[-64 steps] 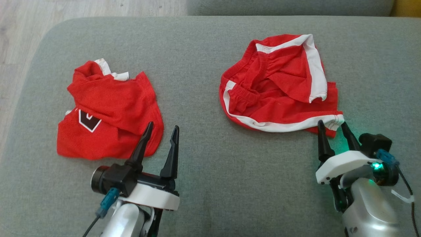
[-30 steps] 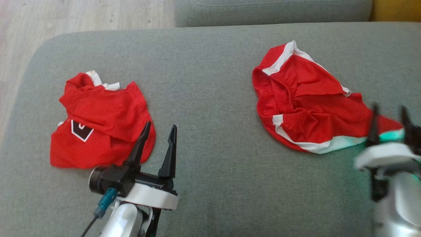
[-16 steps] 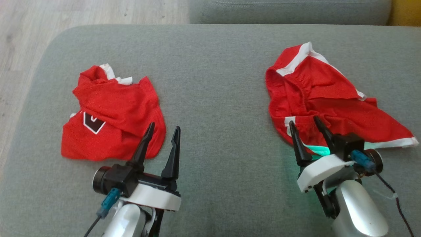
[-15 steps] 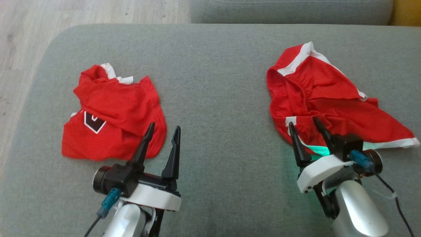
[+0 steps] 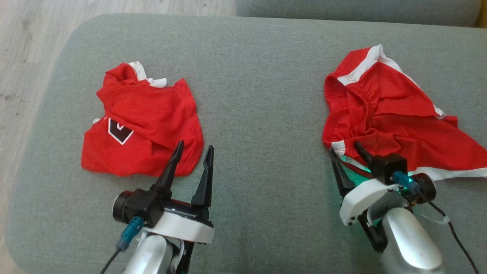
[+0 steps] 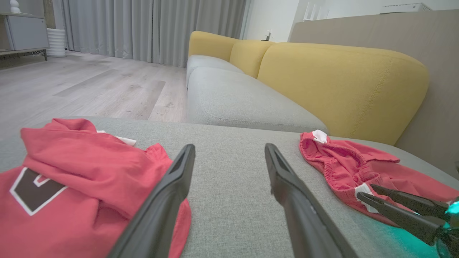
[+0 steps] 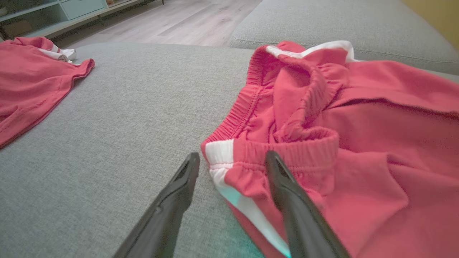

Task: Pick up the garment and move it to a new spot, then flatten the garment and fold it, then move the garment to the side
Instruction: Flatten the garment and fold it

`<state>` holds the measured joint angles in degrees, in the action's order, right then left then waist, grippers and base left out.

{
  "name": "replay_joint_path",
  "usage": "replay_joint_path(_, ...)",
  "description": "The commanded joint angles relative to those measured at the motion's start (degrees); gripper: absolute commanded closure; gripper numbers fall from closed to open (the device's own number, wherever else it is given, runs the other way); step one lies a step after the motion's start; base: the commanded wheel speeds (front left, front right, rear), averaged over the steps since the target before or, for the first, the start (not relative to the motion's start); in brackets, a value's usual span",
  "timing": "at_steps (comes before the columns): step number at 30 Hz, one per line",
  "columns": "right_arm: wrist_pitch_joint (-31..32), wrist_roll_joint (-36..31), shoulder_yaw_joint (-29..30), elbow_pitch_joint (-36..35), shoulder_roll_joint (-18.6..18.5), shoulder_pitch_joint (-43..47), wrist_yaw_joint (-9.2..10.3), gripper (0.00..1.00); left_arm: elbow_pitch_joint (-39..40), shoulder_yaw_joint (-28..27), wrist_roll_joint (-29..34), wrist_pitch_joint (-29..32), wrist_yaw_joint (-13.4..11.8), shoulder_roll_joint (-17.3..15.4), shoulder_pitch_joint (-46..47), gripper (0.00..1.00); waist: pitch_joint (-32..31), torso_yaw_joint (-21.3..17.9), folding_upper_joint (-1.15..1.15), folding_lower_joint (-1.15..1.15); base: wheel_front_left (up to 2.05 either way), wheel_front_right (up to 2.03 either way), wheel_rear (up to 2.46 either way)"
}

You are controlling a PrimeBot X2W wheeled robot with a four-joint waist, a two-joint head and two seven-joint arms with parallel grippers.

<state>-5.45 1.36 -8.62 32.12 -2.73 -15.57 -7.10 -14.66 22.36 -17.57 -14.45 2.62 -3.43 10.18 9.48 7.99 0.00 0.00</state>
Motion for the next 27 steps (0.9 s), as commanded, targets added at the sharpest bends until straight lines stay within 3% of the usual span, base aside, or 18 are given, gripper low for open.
replay_joint_path(1, -0.35, 0.01, -1.83, -0.94, -0.15, -2.44, -0.39, 0.60, 1.49, -1.42, 0.47, -0.55, 0.45, 0.11, 2.13, 0.00, 0.25, 0.26, 0.00, 0.00, 0.00, 0.00, 0.00)
replay_joint_path(2, -0.55, 0.10, -2.38, -0.60, -0.15, -2.66, -0.39, 0.96, 1.49, -1.44, 0.49, -0.55, 0.48, 0.13, 2.18, 0.00, 0.34, 0.35, 0.00, 0.00, 0.00, 0.00, 0.00)
replay_joint_path(3, -0.89, 0.21, -2.88, -0.36, -0.15, -2.88, -0.39, 1.00, 1.49, -1.46, 0.52, -0.55, 0.51, 0.15, 2.21, 0.00, 0.42, 0.41, 0.00, 0.00, 0.00, 0.00, 0.00)
replay_joint_path(10, -3.85, -0.32, -7.52, 0.25, -0.15, -4.35, -0.39, 1.00, 1.39, -1.58, 0.69, -0.55, 0.54, 0.27, 2.24, 0.00, 0.55, 0.49, 0.00, 0.00, 0.00, 0.00, 0.00)
replay_joint_path(25, -6.64, 0.39, -26.77, 2.94, -0.15, -8.06, -0.39, 1.00, 0.78, -1.71, 0.78, -0.55, 0.87, 0.43, 2.48, 0.00, 0.13, 0.96, 0.00, 0.00, 0.00, 0.00, 0.00)
replay_joint_path(26, -6.75, 0.94, -27.27, 3.10, -0.15, -8.12, -0.39, 0.08, 0.74, -1.71, 0.77, -0.55, 0.85, 0.44, 2.43, 0.00, 0.04, 0.99, 0.00, 0.00, 0.00, 0.00, 0.00)
replay_joint_path(27, -6.80, 1.79, -27.64, 3.25, -0.15, -8.03, -0.39, 0.00, 0.70, -1.71, 0.76, -0.55, 0.82, 0.44, 2.36, 0.00, -0.07, 1.01, 0.00, 0.00, 0.00, 0.00, 0.00)
